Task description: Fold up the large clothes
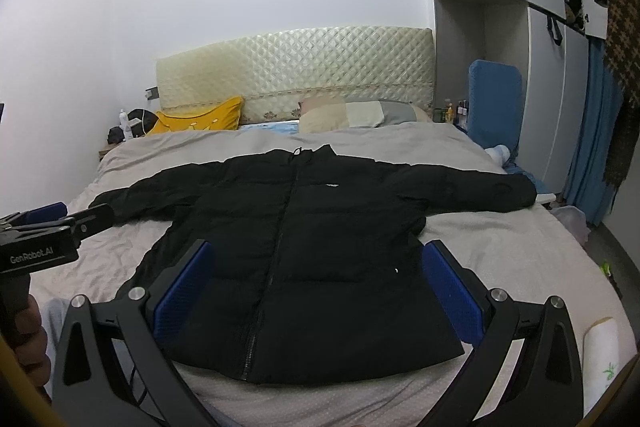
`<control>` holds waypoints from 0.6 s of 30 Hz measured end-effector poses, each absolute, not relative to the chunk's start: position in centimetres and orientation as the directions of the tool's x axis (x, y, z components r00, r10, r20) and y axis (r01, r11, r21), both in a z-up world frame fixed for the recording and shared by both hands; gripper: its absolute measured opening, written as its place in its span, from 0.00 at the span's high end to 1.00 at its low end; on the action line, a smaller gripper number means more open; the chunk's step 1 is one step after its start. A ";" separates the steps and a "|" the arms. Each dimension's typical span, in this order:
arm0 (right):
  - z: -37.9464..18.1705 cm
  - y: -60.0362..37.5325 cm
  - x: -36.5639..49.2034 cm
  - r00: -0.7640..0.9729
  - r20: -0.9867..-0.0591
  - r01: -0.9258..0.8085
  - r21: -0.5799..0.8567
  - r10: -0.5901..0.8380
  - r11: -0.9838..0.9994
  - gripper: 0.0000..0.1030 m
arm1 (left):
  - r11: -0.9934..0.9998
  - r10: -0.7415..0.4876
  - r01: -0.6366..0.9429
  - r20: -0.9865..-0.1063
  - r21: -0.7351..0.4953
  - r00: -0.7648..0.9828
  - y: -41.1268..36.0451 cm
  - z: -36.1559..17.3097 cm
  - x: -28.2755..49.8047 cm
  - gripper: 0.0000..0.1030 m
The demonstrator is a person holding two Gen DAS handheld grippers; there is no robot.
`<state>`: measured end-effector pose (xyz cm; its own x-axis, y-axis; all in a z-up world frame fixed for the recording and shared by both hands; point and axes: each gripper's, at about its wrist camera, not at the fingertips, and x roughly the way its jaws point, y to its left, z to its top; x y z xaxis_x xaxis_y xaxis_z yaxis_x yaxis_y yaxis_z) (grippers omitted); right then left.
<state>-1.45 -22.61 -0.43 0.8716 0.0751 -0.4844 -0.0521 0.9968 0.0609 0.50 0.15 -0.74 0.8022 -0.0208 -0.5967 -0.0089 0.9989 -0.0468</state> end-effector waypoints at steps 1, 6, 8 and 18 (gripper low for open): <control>-0.5 -22.6 -1.5 0.872 -0.484 -0.048 0.056 0.070 0.997 0.00 | 0.999 -0.021 -0.008 -0.597 -0.047 0.802 0.1 -0.7 0.5 0.00; -0.6 -22.8 -1.3 0.871 -0.485 -0.055 0.075 0.085 0.996 0.00 | 0.999 -0.020 -0.008 -0.597 -0.045 0.802 0.2 -0.8 0.5 0.00; -0.7 -22.9 -1.4 0.872 -0.482 -0.051 0.075 0.081 0.996 0.00 | 0.999 -0.021 -0.008 -0.597 -0.046 0.802 0.2 -0.8 0.5 0.00; -0.9 -23.1 -1.5 0.871 -0.485 -0.049 0.080 0.082 0.996 0.00 | 0.999 -0.008 -0.018 -0.601 -0.037 0.799 0.3 -1.1 0.4 0.00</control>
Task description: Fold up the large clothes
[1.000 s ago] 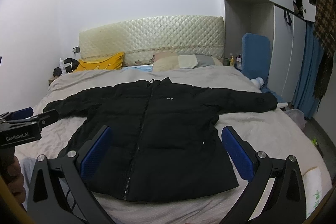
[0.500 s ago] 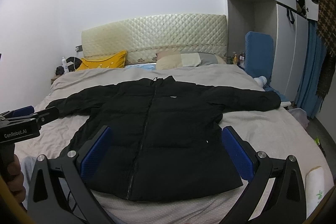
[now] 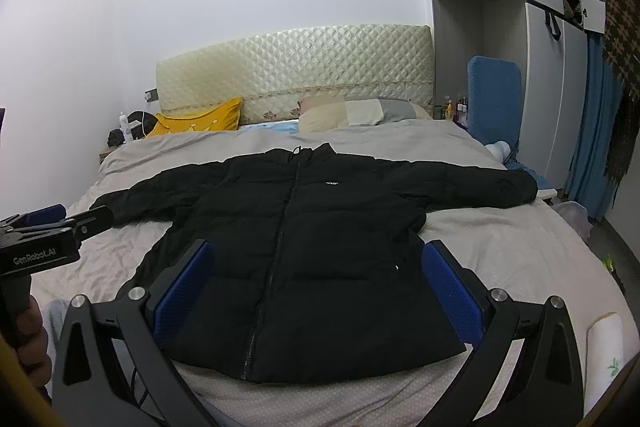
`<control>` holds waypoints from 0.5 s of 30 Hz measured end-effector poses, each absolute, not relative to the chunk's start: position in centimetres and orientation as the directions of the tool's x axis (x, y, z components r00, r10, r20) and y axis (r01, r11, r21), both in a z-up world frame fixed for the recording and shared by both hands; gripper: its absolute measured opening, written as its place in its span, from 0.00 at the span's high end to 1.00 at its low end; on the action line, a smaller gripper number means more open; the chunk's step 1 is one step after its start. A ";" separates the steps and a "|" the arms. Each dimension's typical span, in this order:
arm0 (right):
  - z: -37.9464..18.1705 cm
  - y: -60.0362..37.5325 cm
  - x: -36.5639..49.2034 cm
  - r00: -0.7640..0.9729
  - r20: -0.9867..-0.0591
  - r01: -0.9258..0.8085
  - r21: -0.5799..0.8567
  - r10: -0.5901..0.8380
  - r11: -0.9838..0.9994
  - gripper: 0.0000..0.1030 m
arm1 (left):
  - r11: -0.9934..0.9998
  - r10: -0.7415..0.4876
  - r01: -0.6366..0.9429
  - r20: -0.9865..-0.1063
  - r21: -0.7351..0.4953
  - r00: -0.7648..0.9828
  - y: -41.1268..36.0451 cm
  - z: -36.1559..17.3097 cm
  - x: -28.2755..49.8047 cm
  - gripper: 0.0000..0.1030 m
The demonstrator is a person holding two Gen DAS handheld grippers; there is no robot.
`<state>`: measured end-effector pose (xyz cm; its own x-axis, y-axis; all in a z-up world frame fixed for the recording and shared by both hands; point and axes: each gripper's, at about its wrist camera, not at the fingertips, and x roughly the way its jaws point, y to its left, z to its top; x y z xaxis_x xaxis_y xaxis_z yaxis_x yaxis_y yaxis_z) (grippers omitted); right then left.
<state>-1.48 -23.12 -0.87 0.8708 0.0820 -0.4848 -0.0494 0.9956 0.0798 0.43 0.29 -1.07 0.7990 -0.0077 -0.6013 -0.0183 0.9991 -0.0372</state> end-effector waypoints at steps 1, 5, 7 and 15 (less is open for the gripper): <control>-0.9 -23.1 -1.5 0.870 -0.486 -0.050 0.080 0.083 0.996 0.00 | 0.999 -0.011 -0.018 -0.603 -0.041 0.798 0.3 -1.1 0.4 0.00; -0.9 -23.0 -1.5 0.869 -0.488 -0.050 0.079 0.082 0.996 0.00 | 0.998 -0.024 -0.012 -0.608 -0.055 0.793 0.4 -1.1 0.5 0.00; -0.9 -22.9 -1.5 0.868 -0.489 -0.051 0.080 0.084 0.996 0.00 | 0.997 -0.038 -0.008 -0.615 -0.072 0.787 0.6 -1.1 0.6 0.00; -1.0 -22.8 -1.3 0.867 -0.492 -0.051 0.077 0.083 0.996 0.00 | 0.998 -0.036 -0.009 -0.613 -0.070 0.789 0.8 -1.0 0.8 0.00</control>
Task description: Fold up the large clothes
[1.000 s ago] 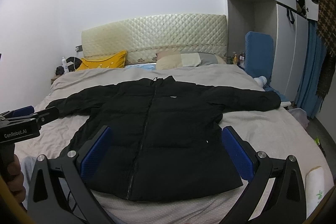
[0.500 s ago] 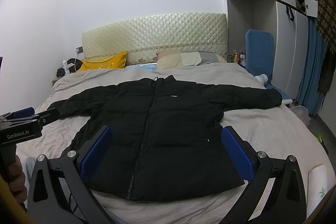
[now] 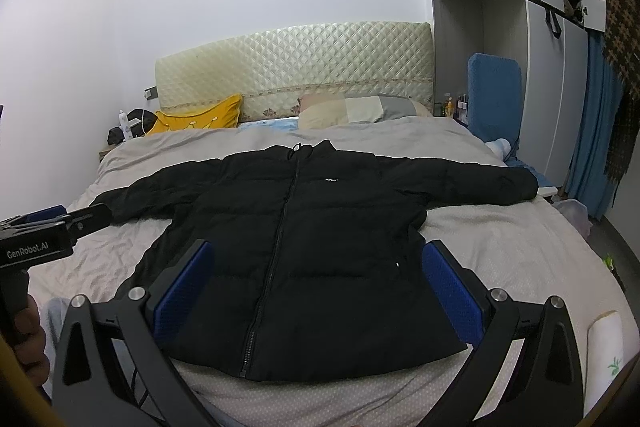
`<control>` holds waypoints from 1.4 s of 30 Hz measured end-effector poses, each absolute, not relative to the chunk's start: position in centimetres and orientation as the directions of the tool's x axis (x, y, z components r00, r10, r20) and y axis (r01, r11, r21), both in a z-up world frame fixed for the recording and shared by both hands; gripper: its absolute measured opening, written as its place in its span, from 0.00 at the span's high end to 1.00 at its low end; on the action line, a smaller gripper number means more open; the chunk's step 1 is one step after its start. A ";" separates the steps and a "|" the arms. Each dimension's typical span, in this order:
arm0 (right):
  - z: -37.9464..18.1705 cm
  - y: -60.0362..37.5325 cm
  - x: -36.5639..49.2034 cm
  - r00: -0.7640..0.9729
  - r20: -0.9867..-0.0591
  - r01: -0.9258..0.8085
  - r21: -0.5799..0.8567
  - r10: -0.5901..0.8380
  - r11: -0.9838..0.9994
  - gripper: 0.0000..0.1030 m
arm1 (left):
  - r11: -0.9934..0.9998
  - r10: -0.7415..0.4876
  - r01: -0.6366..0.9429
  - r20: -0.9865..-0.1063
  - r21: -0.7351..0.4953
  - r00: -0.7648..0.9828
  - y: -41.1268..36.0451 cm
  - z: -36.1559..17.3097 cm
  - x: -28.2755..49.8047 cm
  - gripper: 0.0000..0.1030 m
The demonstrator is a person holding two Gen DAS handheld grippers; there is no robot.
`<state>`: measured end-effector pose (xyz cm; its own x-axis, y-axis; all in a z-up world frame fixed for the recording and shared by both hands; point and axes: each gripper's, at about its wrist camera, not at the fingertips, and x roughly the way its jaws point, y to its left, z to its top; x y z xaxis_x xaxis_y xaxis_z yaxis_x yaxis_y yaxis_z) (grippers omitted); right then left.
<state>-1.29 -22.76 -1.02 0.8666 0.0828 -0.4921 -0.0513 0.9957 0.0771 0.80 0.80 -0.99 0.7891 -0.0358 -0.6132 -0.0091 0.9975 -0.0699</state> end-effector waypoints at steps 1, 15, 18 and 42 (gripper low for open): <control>-1.0 -22.7 -1.3 0.867 -0.491 -0.052 0.076 0.083 0.996 0.00 | 0.998 -0.036 -0.008 -0.614 -0.070 0.788 0.8 -1.0 0.9 0.00; 1.6 -22.3 -0.1 0.877 -0.471 -0.060 0.078 0.090 0.995 0.00 | 0.992 -0.115 0.057 -0.616 -0.113 0.779 1.4 1.0 3.0 0.00; 2.8 -22.4 0.2 0.886 -0.454 -0.062 0.081 0.092 0.995 0.00 | 0.994 -0.106 0.060 -0.605 -0.095 0.789 1.2 2.1 4.0 0.00; 3.9 -29.3 13.6 0.942 -0.335 0.055 0.113 -0.014 0.992 0.00 | 0.986 -0.164 0.100 -0.625 -0.136 0.763 2.4 1.0 15.2 0.00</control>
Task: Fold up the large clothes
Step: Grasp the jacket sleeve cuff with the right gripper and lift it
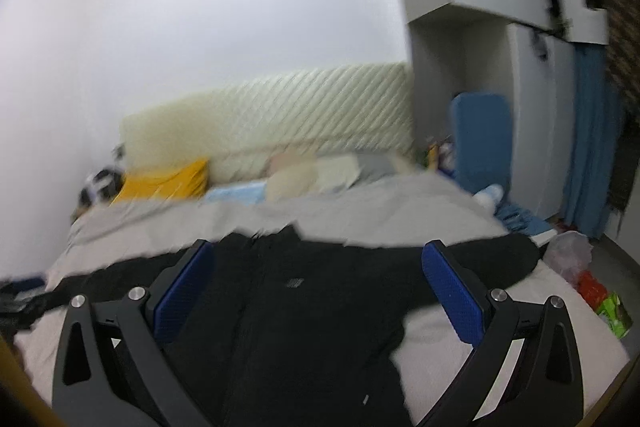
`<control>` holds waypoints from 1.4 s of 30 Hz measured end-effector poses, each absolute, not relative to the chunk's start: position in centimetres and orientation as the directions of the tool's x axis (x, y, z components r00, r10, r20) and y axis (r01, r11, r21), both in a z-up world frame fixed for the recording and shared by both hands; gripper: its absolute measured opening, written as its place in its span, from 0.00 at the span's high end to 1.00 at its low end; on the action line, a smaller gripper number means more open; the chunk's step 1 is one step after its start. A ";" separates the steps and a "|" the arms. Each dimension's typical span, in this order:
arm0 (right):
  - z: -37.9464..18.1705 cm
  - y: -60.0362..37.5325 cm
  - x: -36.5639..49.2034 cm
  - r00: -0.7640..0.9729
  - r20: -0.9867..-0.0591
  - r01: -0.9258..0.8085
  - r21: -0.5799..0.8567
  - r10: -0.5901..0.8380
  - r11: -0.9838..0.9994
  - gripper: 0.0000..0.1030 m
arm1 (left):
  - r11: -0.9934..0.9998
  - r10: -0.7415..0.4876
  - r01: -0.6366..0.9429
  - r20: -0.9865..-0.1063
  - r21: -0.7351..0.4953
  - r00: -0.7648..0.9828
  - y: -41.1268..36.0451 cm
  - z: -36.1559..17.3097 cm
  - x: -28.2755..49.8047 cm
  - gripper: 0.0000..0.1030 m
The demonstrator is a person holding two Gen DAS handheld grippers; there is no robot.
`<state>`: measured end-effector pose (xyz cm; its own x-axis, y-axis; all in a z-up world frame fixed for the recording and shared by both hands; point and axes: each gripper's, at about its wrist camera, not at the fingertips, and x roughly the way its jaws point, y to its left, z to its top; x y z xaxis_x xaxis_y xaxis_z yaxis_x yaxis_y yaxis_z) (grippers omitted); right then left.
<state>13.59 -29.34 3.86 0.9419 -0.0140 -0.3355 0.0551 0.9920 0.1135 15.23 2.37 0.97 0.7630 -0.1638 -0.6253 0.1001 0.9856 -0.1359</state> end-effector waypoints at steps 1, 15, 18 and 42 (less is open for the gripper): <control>3.2 -29.7 14.3 0.941 -0.338 0.071 0.110 -0.030 0.991 0.00 | 0.987 -0.156 0.096 -0.624 -0.128 0.766 2.3 0.6 15.2 0.00; -3.5 -39.7 21.0 0.930 -0.323 0.247 0.188 -0.177 0.951 0.00 | 0.992 -0.117 0.062 -0.619 -0.109 0.777 2.6 -6.7 18.5 0.00; -6.3 -43.1 23.1 0.908 -0.381 0.280 0.238 -0.176 0.930 0.00 | 0.987 -0.138 0.056 -0.625 -0.149 0.769 3.2 -8.0 19.0 0.00; -24.9 -71.7 32.5 0.776 -0.578 0.606 0.572 -0.252 0.553 0.24 | 0.959 0.003 -0.187 -0.651 -0.213 0.759 6.9 -15.6 27.3 0.00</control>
